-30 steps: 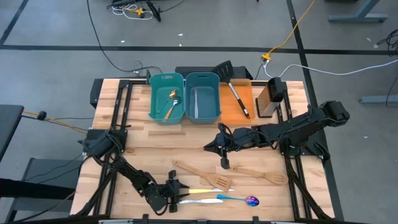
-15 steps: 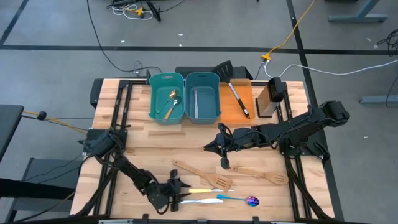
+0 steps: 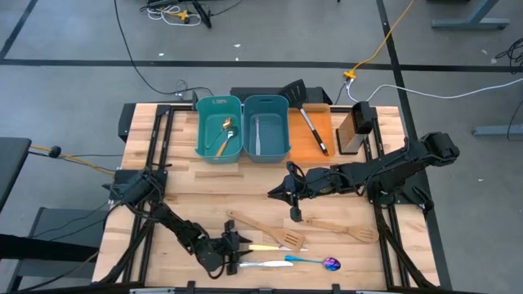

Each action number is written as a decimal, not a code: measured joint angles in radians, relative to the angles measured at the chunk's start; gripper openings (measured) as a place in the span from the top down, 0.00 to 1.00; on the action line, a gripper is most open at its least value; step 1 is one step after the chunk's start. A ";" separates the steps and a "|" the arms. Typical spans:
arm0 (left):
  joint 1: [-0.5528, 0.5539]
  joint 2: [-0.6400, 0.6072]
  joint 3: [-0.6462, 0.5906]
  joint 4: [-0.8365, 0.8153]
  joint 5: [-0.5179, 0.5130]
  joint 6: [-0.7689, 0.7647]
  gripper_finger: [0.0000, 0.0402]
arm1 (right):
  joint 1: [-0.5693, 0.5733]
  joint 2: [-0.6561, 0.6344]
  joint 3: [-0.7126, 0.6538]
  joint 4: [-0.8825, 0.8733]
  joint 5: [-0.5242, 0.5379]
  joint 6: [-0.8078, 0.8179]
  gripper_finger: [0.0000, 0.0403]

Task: Pick & Place Kitchen Items
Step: Put the yellow table knife into the blue bin

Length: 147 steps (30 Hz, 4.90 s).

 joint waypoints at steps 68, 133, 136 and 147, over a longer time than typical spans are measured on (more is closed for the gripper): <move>0.096 0.124 0.099 0.047 0.113 0.033 0.79 | 0.000 0.000 0.000 -0.031 0.000 -0.016 0.89; 0.266 -0.437 0.099 -0.593 0.022 0.243 0.79 | 0.000 -0.012 0.000 0.101 0.001 -0.095 0.89; 0.301 -0.473 0.099 -0.636 0.015 0.244 0.79 | 0.000 -0.020 0.000 0.108 0.002 -0.102 0.89; 0.443 -0.569 0.099 -0.691 0.013 0.280 0.79 | 0.000 -0.043 -0.001 0.099 0.046 -0.144 0.89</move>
